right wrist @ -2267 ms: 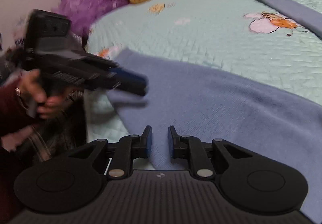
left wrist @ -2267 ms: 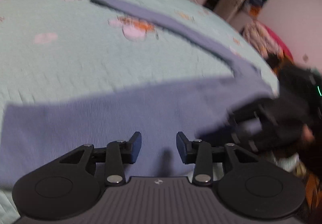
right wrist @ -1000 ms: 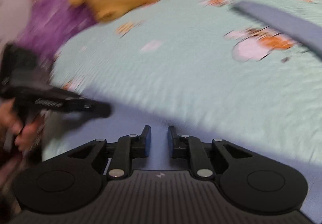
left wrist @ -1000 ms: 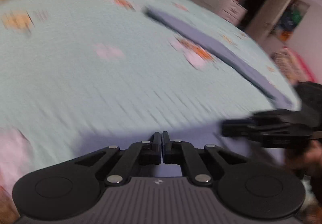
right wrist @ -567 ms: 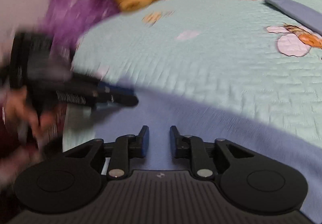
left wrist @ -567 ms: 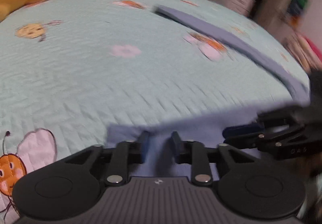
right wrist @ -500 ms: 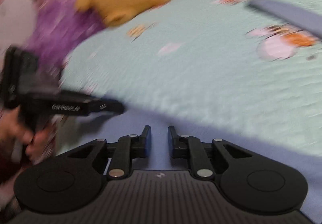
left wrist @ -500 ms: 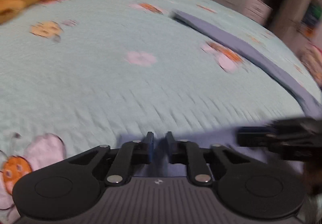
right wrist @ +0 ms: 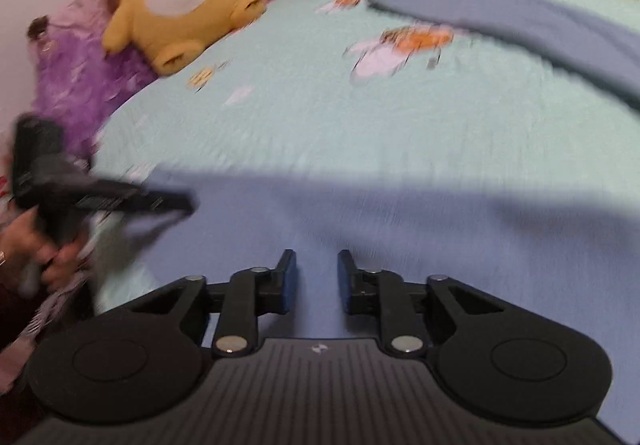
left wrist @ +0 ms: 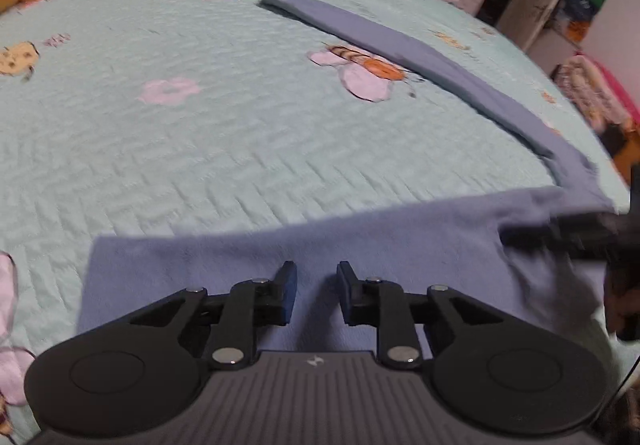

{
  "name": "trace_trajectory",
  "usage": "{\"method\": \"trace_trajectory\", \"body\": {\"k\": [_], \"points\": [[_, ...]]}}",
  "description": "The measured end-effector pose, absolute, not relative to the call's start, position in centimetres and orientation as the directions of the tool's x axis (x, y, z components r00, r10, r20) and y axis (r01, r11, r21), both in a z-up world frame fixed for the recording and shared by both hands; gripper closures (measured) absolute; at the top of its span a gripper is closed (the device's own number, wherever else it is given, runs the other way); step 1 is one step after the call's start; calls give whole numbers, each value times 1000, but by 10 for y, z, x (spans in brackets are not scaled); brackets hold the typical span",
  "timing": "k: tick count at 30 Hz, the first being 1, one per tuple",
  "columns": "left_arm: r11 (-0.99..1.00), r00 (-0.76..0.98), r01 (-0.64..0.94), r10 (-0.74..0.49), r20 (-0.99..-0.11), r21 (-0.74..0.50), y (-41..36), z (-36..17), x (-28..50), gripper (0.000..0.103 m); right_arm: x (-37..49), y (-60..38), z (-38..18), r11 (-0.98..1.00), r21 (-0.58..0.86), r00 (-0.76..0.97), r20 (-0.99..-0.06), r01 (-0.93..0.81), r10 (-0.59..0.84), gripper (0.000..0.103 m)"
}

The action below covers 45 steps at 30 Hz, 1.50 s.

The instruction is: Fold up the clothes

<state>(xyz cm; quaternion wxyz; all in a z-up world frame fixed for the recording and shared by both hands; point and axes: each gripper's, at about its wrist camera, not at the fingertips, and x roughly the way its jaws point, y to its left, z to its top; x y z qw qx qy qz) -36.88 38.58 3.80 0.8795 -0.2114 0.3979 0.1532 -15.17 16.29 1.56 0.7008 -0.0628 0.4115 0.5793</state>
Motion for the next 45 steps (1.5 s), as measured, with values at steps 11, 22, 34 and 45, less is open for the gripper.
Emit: {"method": "trace_trajectory", "body": {"k": [11, 22, 34, 45], "points": [[900, 709, -253, -77, -701, -355, 343, 66, -369, 69, -180, 119, 34, 233, 478, -96, -567, -847, 818, 85], [889, 726, -231, -113, -679, -395, 351, 33, -254, 99, -114, 131, 14, 424, 491, 74, -583, -761, 809, 94], [671, 743, -446, -92, -663, -593, 315, 44, -434, 70, -192, 53, 26, 386, 537, 15, -570, -750, 822, 85], [356, 764, -618, 60, -643, -701, 334, 19, -467, 68, -145, 67, 15, 460, 689, 146, -465, -561, 873, 71]]}}
